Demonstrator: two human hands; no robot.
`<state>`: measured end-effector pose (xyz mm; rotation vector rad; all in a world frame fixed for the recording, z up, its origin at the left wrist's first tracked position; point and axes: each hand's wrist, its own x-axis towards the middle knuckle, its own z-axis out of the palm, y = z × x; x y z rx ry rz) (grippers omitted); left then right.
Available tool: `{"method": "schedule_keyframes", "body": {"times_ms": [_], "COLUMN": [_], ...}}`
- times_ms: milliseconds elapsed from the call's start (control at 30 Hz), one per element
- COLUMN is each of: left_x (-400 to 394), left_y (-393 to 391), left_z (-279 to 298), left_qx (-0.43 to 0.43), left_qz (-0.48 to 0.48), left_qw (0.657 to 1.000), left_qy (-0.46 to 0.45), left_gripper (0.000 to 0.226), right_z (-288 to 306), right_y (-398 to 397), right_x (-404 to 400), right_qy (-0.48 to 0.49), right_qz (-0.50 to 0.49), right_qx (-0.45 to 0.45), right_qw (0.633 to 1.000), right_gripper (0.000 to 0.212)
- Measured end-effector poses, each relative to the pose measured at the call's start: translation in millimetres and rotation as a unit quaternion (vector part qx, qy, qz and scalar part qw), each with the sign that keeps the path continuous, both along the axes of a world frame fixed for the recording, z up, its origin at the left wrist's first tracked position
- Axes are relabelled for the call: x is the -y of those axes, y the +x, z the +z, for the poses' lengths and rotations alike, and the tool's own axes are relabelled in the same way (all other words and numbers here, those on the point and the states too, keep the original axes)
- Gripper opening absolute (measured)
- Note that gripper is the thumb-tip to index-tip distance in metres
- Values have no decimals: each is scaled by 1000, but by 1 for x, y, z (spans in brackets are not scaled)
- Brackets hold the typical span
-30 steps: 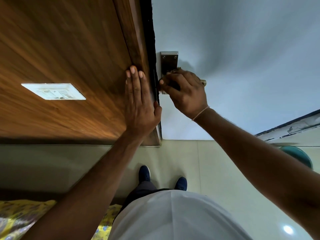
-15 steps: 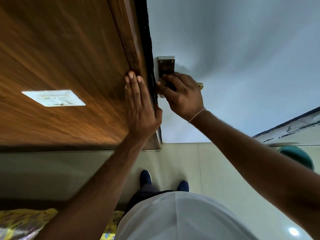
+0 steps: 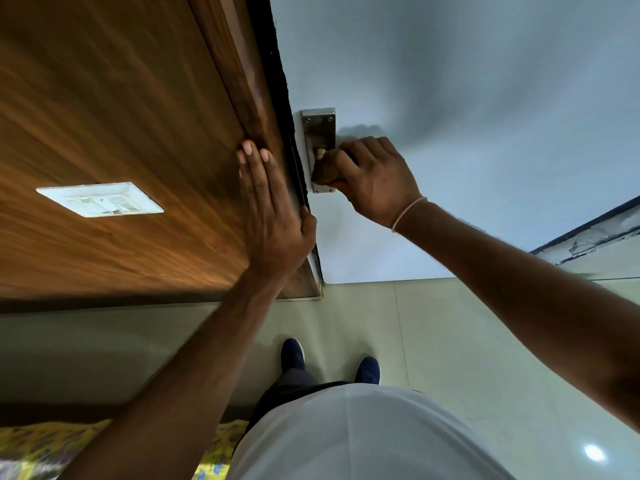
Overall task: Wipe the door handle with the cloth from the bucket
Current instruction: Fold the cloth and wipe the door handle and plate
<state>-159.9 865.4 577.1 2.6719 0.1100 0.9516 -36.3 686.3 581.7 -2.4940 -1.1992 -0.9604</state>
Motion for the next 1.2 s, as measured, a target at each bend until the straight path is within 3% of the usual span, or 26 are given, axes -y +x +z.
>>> {"method": "schedule_keyframes", "body": {"times_ms": [400,600,733,800,867,967,1000,1133,1200], "left_x": [4,7,10,10,9,8,8,10,10], "left_y": [-5,-7,-7,-7,-7,-7,-8,-7,-7], "left_z": [6,8,8,9,9,9,10,11,10], "left_qx": [-27,-46,-50,-51,-50,-48,-47,-51,-52], "left_qz": [15,30,34,33,34,34,35,37,39], "left_qw": [999,998,998,998,998,998,998,998,998], "left_qy": [17,27,17,15,17,22,23,22,24], "left_gripper": [103,105,104,104,103,103,103,104,104], "right_z": [6,1,-2,-5,-15,-28,-35,-43,-41], "right_y": [3,-5,-20,-28,-34,-43,-47,-56,-56], "right_x": [49,60,56,49,43,39,37,26,25], "right_qy": [-13,64,168,261,372,477,519,705,734], "right_qz": [-16,-54,-91,-105,-118,-168,-174,-124,-101], "right_qx": [-71,-197,-317,-394,-461,-494,-513,-580,-606], "right_qw": [997,977,929,875,797,708,661,388,289], "right_gripper": [35,45,50,48,39,31,31,39,29]}}
